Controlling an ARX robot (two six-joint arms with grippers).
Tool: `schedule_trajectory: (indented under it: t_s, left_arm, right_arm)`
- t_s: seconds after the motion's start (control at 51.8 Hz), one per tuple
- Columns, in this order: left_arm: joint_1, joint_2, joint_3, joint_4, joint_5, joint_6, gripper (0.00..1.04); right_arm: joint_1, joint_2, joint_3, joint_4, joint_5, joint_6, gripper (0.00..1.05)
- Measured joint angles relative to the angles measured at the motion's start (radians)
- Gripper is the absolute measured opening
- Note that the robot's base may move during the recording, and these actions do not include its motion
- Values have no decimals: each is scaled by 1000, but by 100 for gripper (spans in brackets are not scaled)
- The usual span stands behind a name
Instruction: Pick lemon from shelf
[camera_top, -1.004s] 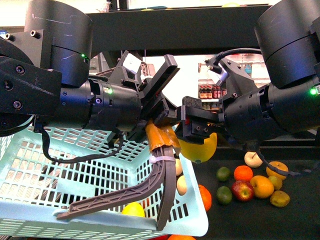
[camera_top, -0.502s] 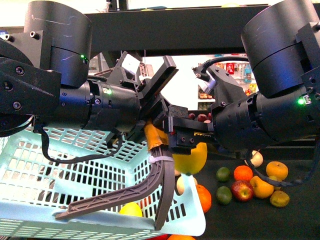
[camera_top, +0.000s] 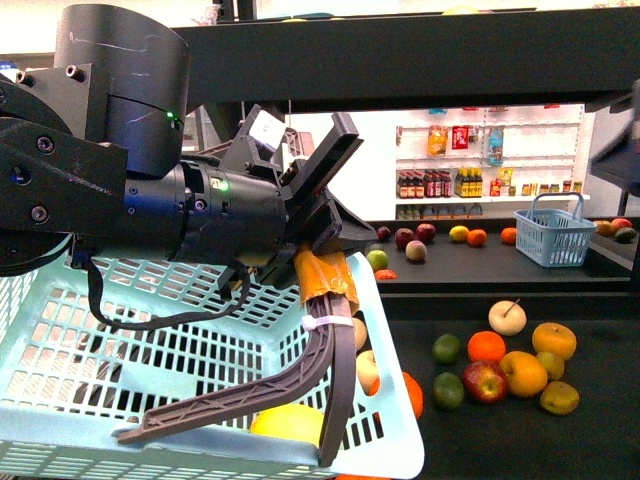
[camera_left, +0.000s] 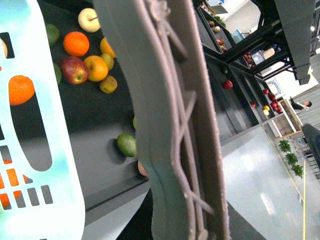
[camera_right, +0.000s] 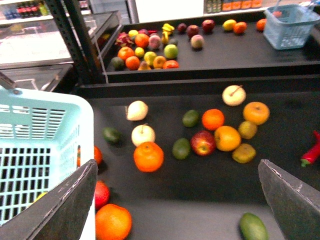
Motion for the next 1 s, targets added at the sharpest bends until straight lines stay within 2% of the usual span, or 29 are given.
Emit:
schedule_trajectory:
  t_s: [0.251,0.29,0.328,0.598,0.753,1.004]
  left_arm:
    - [0,0,0,0,0,0,7]
    - [0,0,0,0,-1,0,7]
    - [0,0,0,0,-2,0,7]
    - [-3,0,0,0,1,0,7]
    - [-3,0,0,0,0,0,7]
    - [-3,0,0,0,0,-1,7]
  right_arm:
    - [21,-363,-260,-105,100,-51,96]
    - [5,-449,-328,-66,7,-59,88]
    - [-4,-535,-386,-57,-42,-64,80]
    - [-11,-687,-539,-32,-55,-76,35]
    - [-12,-756,-600,-33,-56,-77,2]
    - [-12,-874,-666,-77,-56,-80,2]
